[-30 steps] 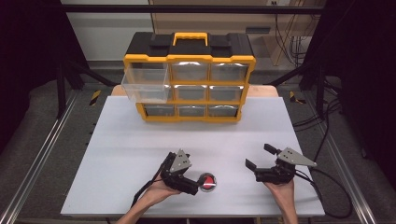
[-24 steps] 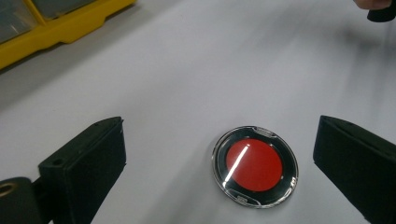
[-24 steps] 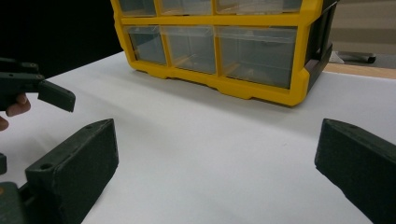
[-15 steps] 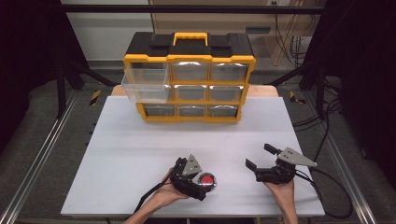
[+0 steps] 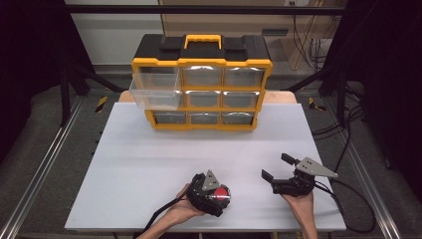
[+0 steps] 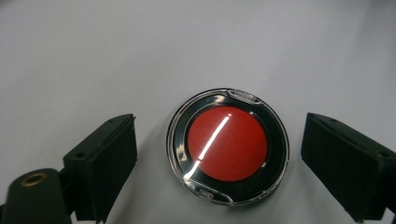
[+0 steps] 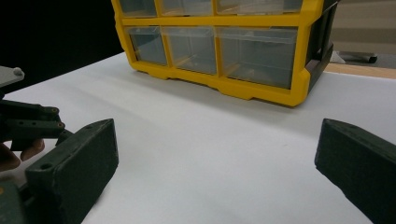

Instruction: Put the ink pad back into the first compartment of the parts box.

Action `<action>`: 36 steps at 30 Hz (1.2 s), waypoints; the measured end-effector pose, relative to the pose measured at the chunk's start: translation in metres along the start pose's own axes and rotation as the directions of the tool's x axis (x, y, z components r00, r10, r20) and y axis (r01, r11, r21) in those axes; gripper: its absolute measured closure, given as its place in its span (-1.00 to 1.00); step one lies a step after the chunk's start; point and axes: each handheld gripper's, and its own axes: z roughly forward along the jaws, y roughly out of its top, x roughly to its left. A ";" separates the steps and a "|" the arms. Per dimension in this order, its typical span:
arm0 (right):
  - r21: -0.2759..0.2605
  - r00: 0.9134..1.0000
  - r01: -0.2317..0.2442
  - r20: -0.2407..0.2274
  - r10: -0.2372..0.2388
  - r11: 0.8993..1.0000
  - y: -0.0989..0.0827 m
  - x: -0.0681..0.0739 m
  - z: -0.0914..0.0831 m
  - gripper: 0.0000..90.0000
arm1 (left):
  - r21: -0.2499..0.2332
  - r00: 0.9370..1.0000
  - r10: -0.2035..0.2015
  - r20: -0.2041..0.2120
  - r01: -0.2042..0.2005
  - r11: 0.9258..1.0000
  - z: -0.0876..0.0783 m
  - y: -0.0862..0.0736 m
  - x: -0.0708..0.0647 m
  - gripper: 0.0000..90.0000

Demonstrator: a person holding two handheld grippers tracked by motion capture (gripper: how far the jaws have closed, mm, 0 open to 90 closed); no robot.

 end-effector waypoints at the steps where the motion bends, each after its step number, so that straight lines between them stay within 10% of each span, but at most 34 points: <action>1: 0.000 1.000 0.000 0.000 0.000 1.000 0.000 0.000 0.000 -0.99 | 0.000 1.000 0.000 0.000 0.000 1.000 0.000 0.000 0.000 -0.73; 36: -0.001 1.000 -0.003 -0.005 0.003 1.000 0.000 0.000 0.001 -0.99 | 0.041 1.000 0.028 0.002 -0.028 0.999 0.002 0.004 -0.004 -0.35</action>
